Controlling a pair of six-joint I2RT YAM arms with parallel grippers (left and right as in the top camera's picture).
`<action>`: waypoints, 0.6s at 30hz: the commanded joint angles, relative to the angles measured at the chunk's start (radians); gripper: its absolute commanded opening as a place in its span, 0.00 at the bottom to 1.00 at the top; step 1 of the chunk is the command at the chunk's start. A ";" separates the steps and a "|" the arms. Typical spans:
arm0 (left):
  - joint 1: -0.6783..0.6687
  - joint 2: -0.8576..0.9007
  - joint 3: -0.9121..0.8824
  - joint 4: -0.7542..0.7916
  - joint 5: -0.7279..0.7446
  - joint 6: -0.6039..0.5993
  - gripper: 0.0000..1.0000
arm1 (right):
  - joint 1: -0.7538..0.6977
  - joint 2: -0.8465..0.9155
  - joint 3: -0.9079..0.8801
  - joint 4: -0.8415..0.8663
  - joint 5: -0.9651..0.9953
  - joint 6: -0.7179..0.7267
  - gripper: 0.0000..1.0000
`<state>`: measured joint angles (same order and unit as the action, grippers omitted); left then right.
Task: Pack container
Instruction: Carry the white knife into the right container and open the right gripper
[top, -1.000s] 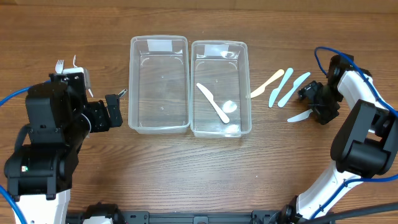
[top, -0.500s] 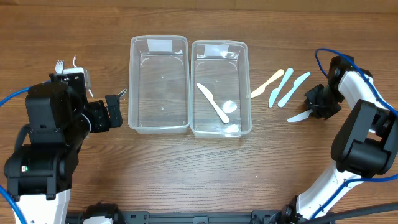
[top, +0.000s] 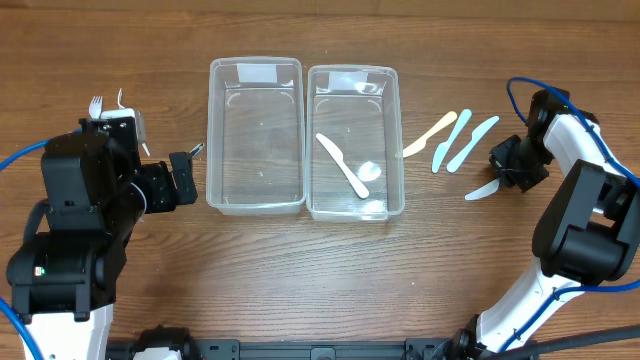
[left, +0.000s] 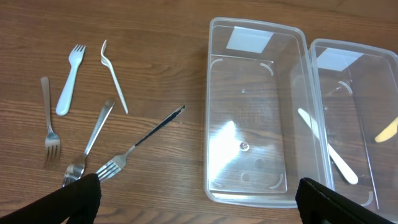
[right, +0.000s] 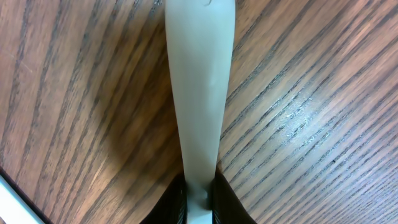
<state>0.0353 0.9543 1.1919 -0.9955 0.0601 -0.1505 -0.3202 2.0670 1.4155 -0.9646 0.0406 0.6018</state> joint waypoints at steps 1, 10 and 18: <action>0.004 0.001 0.023 0.005 0.007 0.020 1.00 | 0.003 0.026 0.000 0.010 -0.016 -0.006 0.04; 0.004 0.002 0.023 0.005 0.007 0.020 1.00 | 0.102 -0.212 0.172 -0.109 -0.016 -0.123 0.04; 0.004 0.002 0.023 0.005 0.008 0.020 1.00 | 0.452 -0.390 0.297 -0.152 -0.016 -0.209 0.04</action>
<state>0.0353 0.9543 1.1919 -0.9955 0.0601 -0.1505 -0.0132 1.7180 1.6802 -1.1084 0.0288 0.4419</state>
